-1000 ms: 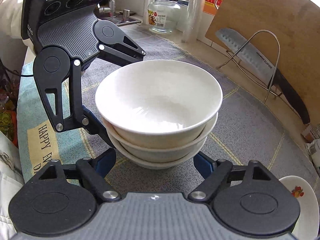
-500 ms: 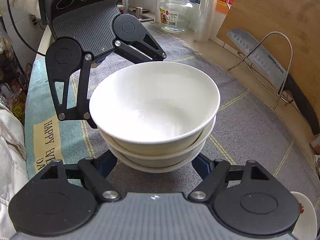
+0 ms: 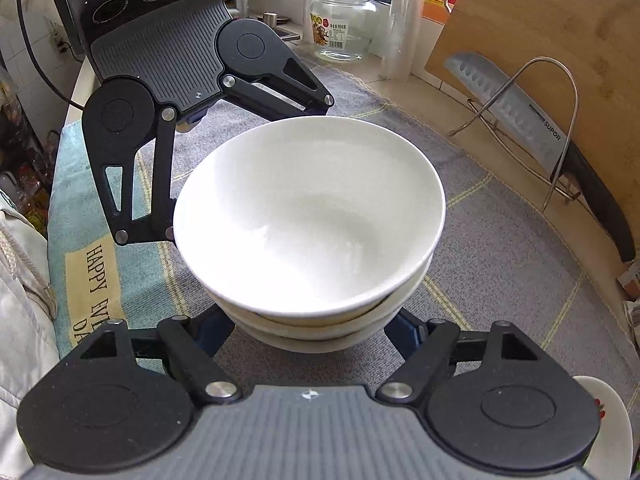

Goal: Organize plates and bowls
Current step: 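Lift the bowl stack with both tools and carry it over the plate stack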

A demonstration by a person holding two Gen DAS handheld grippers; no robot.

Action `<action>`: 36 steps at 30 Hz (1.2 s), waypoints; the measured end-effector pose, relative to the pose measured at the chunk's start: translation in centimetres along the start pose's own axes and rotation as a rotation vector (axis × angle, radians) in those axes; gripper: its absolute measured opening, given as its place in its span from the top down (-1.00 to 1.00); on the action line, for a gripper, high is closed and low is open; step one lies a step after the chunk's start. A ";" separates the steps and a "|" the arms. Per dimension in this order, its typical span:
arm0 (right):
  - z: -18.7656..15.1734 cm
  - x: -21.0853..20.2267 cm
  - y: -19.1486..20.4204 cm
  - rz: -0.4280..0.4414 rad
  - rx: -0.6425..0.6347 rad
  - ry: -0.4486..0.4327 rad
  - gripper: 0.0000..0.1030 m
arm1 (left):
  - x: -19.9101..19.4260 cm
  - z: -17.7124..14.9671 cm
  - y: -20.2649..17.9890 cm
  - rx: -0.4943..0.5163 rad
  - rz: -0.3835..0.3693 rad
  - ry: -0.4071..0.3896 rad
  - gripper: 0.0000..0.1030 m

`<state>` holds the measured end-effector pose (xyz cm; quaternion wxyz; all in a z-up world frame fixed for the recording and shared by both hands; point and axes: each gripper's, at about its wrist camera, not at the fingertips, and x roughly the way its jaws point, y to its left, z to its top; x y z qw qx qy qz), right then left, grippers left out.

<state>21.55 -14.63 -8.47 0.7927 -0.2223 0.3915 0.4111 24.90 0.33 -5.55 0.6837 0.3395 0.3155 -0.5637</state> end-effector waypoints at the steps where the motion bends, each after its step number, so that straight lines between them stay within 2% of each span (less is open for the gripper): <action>1: 0.0 -0.2 0.1 -0.004 -0.002 -0.002 -0.64 | 0.0 0.1 0.0 -0.003 -0.003 0.002 -0.51; 12: -0.4 -2.8 1.3 -0.043 -0.035 -0.024 -0.64 | -1.4 1.9 -1.4 0.016 0.031 0.013 -0.51; 20: -1.6 -5.5 1.3 -0.085 -0.034 -0.033 -0.64 | -1.4 4.6 -3.0 0.050 0.042 0.001 -0.51; 31: -5.0 -9.5 -0.2 -0.181 0.008 -0.035 -0.64 | 0.7 9.7 -4.2 0.133 0.025 -0.034 -0.51; 36: -6.8 -10.9 -1.5 -0.236 0.042 -0.025 -0.64 | 2.6 11.9 -3.3 0.191 0.010 -0.060 -0.51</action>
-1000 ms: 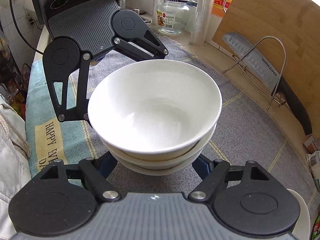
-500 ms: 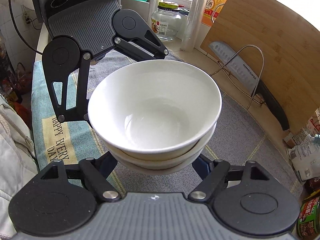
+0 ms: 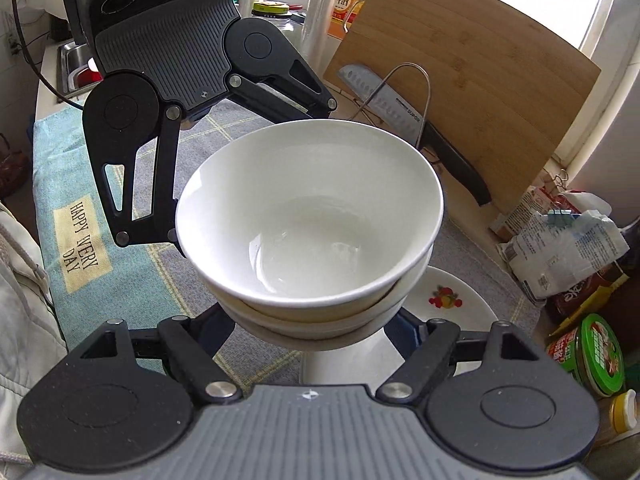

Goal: Organize plates and bowls
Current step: 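Lift the bowl stack with both tools and carry it over the plate stack, then lower the bowl stack onto the plates and open both tools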

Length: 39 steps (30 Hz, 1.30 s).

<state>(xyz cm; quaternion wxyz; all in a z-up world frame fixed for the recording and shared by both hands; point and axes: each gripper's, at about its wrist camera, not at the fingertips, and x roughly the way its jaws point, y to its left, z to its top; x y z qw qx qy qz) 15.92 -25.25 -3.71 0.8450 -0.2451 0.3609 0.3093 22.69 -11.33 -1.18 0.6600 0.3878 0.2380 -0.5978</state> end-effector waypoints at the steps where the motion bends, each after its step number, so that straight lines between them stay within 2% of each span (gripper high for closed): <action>1: -0.4 -0.2 -0.4 -0.012 0.008 0.003 -0.64 | 0.4 0.4 0.3 0.010 -0.004 -0.005 -0.51; 7: -2.0 -0.9 -2.4 -0.079 0.044 0.021 -0.64 | 2.9 2.4 1.8 0.081 -0.019 -0.035 -0.51; 15: -3.2 -0.1 -4.3 -0.132 0.073 0.056 -0.64 | 6.2 3.8 3.3 0.119 -0.041 -0.042 -0.51; 27: -3.8 1.7 -6.1 -0.124 0.104 0.084 -0.64 | 8.5 3.6 4.4 0.117 -0.070 -0.022 -0.51; 39: -4.5 2.6 -7.3 -0.092 0.139 0.096 -0.64 | 9.0 3.0 4.8 0.096 -0.096 -0.012 -0.51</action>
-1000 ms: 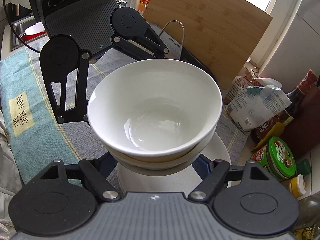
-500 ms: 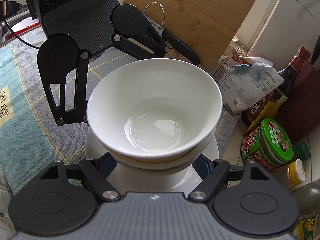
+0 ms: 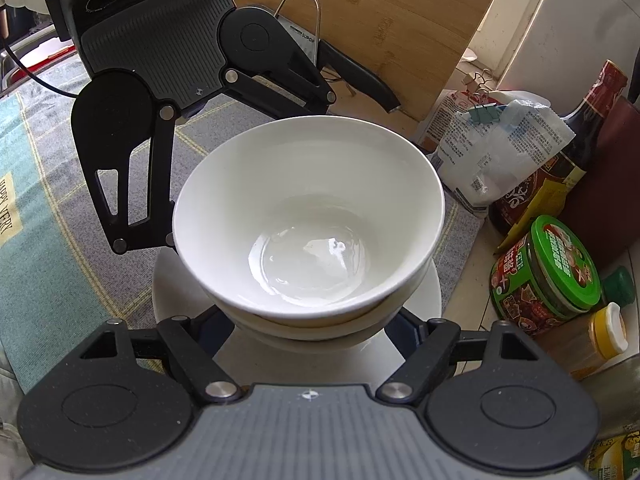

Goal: Organize plates and bowls
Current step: 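Lower the bowl stack onto the plates and open both tools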

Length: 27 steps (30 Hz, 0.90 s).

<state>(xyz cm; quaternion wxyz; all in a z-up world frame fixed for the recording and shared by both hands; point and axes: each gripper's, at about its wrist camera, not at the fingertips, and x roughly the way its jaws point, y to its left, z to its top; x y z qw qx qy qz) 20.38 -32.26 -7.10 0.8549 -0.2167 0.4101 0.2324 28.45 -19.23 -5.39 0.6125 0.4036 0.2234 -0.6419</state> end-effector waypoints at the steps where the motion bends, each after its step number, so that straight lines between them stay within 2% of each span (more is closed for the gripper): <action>1: 0.0 0.0 -0.1 0.002 0.004 0.000 -0.64 | 0.1 0.1 0.1 0.000 -0.003 0.000 -0.51; 5: 0.0 0.3 -0.2 0.000 0.014 -0.002 -0.68 | 0.2 0.0 0.2 -0.001 0.001 -0.001 -0.55; 6: 0.0 0.4 -0.4 0.004 0.026 -0.002 -0.78 | 0.2 0.0 0.2 -0.005 0.006 -0.007 -0.58; 8: 0.0 0.6 -0.7 0.017 0.065 0.006 -0.84 | 0.0 0.0 0.4 -0.021 0.018 -0.020 -0.62; 10: -0.2 0.5 -0.6 0.025 0.071 -0.008 -0.94 | -0.3 -0.2 0.4 -0.026 0.035 -0.035 -0.80; 14: -0.2 -0.1 -0.1 0.003 0.056 -0.026 -1.00 | -0.9 -0.5 0.6 -0.079 0.063 -0.040 -0.83; 18: -0.1 -0.8 0.1 -0.007 0.052 -0.042 -1.00 | -1.9 -1.3 0.2 -0.147 0.135 -0.050 -0.83; 21: 0.0 -1.2 0.4 0.002 0.055 -0.046 -1.00 | -3.2 -1.8 -0.3 -0.245 0.228 -0.061 -0.97; 23: 0.1 -1.5 0.7 0.001 0.061 -0.047 -1.00 | -4.4 -2.2 -0.7 -0.333 0.288 -0.087 -0.97; 27: 0.1 -1.8 1.1 -0.004 0.147 -0.008 -1.00 | -6.2 -2.4 -1.9 -0.475 0.432 -0.085 -0.97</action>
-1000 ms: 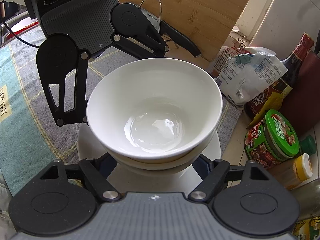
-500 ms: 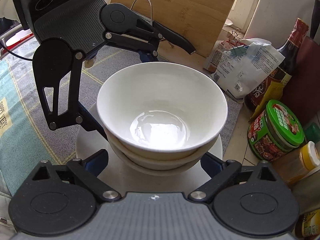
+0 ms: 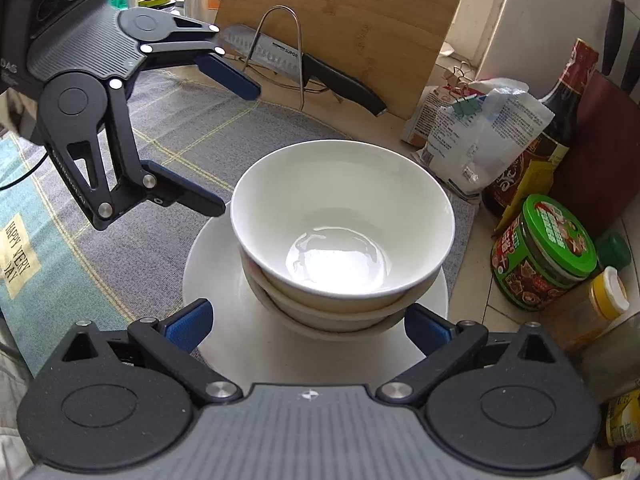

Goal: Organize plates and bowls

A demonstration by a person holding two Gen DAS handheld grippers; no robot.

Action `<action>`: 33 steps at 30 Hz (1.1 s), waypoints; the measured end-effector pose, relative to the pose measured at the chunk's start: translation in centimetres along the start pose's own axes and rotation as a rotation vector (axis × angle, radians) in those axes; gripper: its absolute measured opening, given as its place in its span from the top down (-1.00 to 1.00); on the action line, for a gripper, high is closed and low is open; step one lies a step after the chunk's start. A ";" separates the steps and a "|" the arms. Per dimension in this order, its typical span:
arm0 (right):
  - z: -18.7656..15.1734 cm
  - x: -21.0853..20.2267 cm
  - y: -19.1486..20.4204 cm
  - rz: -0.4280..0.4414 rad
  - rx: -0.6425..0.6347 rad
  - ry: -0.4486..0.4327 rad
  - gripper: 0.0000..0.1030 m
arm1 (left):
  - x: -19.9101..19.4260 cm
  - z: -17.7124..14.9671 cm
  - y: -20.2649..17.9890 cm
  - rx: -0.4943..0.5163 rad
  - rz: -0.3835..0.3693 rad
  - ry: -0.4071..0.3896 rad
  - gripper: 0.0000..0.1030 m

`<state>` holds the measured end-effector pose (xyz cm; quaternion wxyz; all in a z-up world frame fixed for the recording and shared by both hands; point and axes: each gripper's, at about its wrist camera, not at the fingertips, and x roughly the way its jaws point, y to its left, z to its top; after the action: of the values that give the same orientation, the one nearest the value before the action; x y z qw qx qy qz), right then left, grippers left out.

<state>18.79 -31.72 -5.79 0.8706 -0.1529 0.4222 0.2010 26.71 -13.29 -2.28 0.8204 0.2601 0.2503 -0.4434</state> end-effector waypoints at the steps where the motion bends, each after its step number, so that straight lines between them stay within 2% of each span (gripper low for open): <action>1: -0.1 -0.1 0.1 -0.004 0.031 0.008 -1.00 | -1.0 -0.4 -0.2 -0.037 0.040 -0.012 -0.98; 5: -0.4 -1.1 1.4 -0.057 0.154 0.054 -1.00 | -3.3 -1.1 -1.0 -0.179 0.147 -0.009 -0.99; 9: -0.5 -2.4 3.8 -0.206 0.251 0.073 -1.00 | -5.3 -2.2 -1.2 -0.334 0.217 0.022 -0.99; 11: -0.6 -3.1 4.6 -0.283 0.355 0.087 -1.00 | -6.3 -2.7 -1.3 -0.412 0.220 0.041 -0.99; 13: -0.9 -3.8 5.2 -0.305 0.473 0.077 -1.00 | -7.3 -3.1 -1.6 -0.457 0.192 0.057 -0.99; 16: -1.5 -5.0 6.6 -0.339 0.601 0.038 -1.00 | -8.8 -3.4 -2.5 -0.471 0.187 0.064 -0.99; 20: -1.9 -6.6 8.8 -0.387 0.670 0.000 -1.00 | -10.3 -3.2 -3.3 -0.472 0.213 0.074 -0.99; 33: -2.1 -9.7 10.8 -0.448 0.702 -0.059 -1.00 | -12.2 -2.2 -4.6 -0.463 0.219 0.050 -0.99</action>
<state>6.70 -25.33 -0.38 0.9038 0.0708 0.3963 -0.1452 16.52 -6.71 2.98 0.8947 0.1019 0.3358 -0.2763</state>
